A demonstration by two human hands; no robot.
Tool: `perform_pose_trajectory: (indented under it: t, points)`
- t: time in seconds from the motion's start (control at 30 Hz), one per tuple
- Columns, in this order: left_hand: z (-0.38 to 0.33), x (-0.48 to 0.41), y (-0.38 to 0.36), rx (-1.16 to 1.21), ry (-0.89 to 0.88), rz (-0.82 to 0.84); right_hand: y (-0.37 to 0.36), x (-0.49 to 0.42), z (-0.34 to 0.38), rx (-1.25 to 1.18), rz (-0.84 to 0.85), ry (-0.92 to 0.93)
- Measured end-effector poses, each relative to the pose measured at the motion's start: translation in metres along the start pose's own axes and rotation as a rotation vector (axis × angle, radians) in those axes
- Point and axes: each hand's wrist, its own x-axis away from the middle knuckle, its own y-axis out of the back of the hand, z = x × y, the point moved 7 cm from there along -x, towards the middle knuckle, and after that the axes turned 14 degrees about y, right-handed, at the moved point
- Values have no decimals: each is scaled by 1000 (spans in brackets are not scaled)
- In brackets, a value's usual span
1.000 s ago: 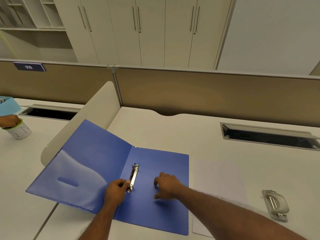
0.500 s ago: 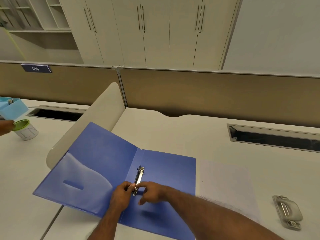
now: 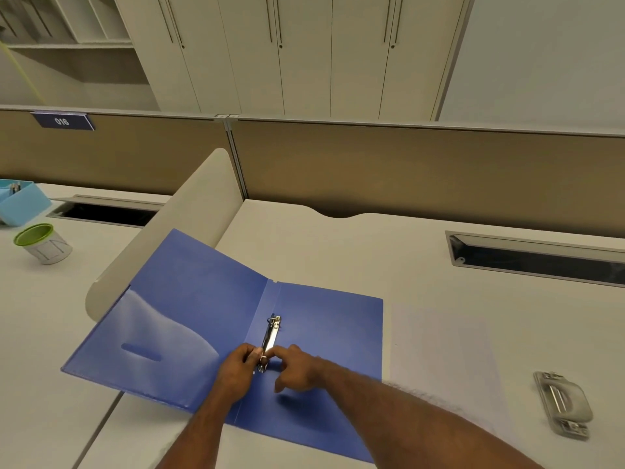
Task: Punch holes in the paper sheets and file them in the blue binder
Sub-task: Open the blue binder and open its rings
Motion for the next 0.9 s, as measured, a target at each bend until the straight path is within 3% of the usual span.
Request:
perform_pose_trajectory:
  t: [0.43, 0.53, 0.7, 0.8, 0.9]
  points:
    - [-2, 2, 5, 26, 70, 1, 6, 2, -7, -219, -89, 122]
    - [3, 2, 11, 82, 110, -69, 29, 19, -17, -321, -315, 145]
    - [-11, 21, 21, 125, 105, -335, 89, 81, -69, -212, -773, 67]
    - [-38, 30, 18, 109, 31, -472, 112, 126, -112, -141, -918, -64]
    - [-88, 41, -14, 62, -155, -420, 128, 175, -151, -17, -1051, -214]
